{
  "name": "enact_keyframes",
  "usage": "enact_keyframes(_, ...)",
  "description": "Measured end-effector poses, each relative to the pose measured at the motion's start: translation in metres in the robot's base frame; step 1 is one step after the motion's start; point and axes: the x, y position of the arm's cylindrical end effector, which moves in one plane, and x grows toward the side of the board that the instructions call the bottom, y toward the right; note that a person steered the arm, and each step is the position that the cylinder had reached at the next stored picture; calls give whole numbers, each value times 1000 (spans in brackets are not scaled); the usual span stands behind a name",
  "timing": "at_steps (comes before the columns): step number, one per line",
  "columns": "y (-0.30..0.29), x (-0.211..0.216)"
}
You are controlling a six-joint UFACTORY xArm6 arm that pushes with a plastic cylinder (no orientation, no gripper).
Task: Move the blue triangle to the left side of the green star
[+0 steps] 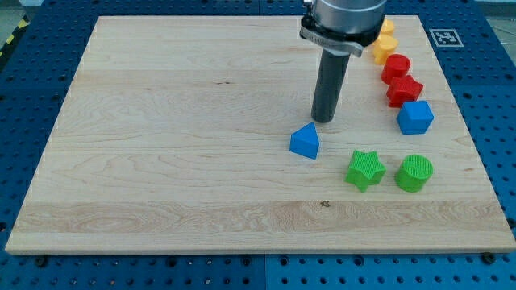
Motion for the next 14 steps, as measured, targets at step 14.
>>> enact_keyframes(14,33,54)
